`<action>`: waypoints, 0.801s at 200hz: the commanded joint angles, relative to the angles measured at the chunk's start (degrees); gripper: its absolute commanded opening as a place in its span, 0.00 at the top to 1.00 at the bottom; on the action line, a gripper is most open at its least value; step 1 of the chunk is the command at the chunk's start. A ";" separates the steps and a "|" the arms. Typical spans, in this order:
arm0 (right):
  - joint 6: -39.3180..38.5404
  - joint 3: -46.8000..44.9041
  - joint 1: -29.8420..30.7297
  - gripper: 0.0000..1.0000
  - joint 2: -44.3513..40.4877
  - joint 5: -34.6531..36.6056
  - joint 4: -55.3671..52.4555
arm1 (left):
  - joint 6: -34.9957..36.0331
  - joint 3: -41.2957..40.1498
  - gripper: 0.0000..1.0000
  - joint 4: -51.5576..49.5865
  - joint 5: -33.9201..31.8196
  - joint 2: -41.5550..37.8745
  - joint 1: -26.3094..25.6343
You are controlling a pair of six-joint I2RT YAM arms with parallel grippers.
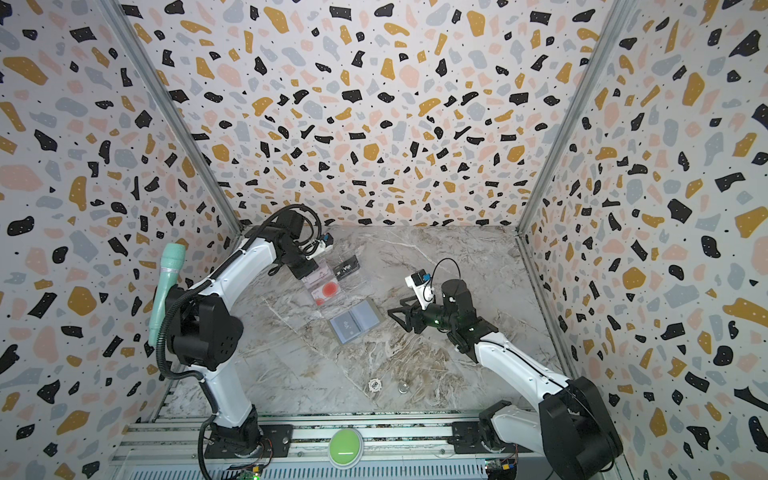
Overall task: Take the credit cards out of the card holder
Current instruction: Place the credit card in the storage box.
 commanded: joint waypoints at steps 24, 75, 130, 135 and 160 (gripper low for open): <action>-0.86 0.11 -0.38 0.37 -0.90 0.08 0.33 | 0.51 2.11 1.00 0.27 -1.09 1.77 0.30; -0.53 -0.15 -0.40 0.38 -0.65 0.00 0.94 | 0.09 1.42 0.96 0.38 -1.83 1.94 0.30; -0.32 -0.24 -0.39 0.38 -0.36 -0.12 1.30 | -2.74 2.05 0.84 0.57 -3.18 2.73 0.30; -0.29 -0.28 -0.39 0.38 -0.40 -0.18 1.37 | -2.91 2.23 0.84 0.47 -3.27 2.77 0.30; -0.03 -0.47 -0.39 0.38 -0.29 -0.26 1.61 | -3.58 2.54 0.79 0.82 -2.62 1.88 0.30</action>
